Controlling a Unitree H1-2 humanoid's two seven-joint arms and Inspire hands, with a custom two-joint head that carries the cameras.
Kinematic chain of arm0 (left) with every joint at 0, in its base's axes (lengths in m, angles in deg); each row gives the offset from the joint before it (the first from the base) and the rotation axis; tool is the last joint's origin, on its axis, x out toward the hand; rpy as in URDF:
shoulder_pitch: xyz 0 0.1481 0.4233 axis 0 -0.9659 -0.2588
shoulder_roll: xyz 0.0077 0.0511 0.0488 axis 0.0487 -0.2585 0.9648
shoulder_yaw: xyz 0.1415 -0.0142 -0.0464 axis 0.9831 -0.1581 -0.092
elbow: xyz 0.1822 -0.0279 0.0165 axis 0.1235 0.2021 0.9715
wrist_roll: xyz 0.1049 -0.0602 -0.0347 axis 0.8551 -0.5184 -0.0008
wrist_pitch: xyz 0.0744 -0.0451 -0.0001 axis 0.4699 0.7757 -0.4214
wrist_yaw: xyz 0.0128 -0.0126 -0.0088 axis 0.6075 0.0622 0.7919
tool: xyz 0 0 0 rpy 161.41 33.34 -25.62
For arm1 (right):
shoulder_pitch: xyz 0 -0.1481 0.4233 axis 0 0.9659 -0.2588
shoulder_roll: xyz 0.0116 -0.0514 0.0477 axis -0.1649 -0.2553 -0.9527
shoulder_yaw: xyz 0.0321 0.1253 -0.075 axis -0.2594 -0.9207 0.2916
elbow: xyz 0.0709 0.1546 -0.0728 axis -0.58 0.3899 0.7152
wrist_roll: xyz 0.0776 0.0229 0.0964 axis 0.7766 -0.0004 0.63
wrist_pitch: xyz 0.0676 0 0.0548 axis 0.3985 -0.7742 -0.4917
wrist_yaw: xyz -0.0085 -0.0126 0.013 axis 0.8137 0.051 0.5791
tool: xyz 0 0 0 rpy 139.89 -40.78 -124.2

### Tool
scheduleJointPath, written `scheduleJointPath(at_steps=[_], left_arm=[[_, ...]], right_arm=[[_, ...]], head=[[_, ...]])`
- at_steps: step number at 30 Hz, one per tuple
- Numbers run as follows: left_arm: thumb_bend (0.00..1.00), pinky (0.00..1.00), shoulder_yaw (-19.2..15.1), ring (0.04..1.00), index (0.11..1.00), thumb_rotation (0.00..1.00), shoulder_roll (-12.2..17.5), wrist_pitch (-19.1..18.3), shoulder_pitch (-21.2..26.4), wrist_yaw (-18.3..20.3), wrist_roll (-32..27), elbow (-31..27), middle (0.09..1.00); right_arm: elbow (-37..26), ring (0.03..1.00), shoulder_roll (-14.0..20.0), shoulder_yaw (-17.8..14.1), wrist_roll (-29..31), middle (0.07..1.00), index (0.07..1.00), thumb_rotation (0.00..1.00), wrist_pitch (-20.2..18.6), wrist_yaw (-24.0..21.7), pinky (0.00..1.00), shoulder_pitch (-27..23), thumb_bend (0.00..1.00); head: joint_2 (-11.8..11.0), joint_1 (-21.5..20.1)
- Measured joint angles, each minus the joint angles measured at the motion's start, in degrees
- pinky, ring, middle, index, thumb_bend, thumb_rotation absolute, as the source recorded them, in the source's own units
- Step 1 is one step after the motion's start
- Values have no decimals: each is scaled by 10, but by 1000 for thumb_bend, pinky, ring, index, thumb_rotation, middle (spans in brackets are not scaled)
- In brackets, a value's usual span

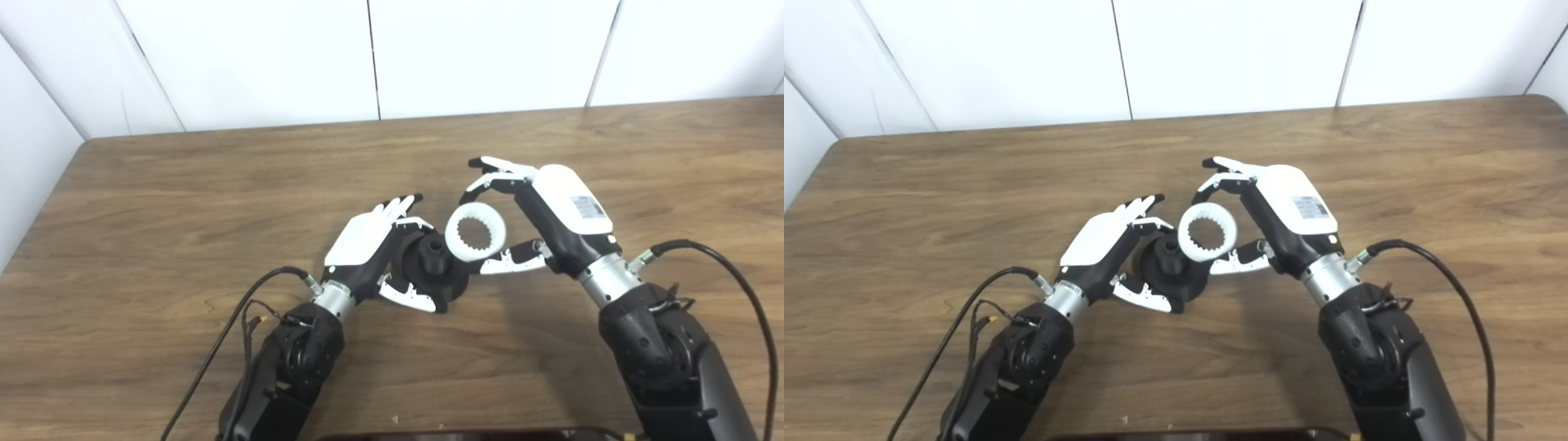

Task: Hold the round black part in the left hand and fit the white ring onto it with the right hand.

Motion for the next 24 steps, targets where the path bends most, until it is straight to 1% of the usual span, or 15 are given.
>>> scheduleJointPath(at_steps=[7,13,17,24], left_arm=[[907,1000,1,1000,603,329,0,0,0,0,-1,0,1000],[909,1000,1,1000,603,328,0,-2,0,2,-7,0,1000],[914,1000,1,1000,600,333,0,-3,0,2,-8,0,1000],[916,1000,1,1000,606,330,0,-5,0,2,-8,0,1000]], right_arm=[[33,824,-16,14,-14,861,495,158,0,0,847,-13,516],[47,816,-26,30,-22,857,495,158,0,1,826,-19,516],[54,826,-28,37,-22,868,496,160,0,1,840,-25,514],[67,818,-33,51,-22,862,496,159,1,2,813,-28,515]], head=[[1,1],[3,2],[4,3],[6,2]])
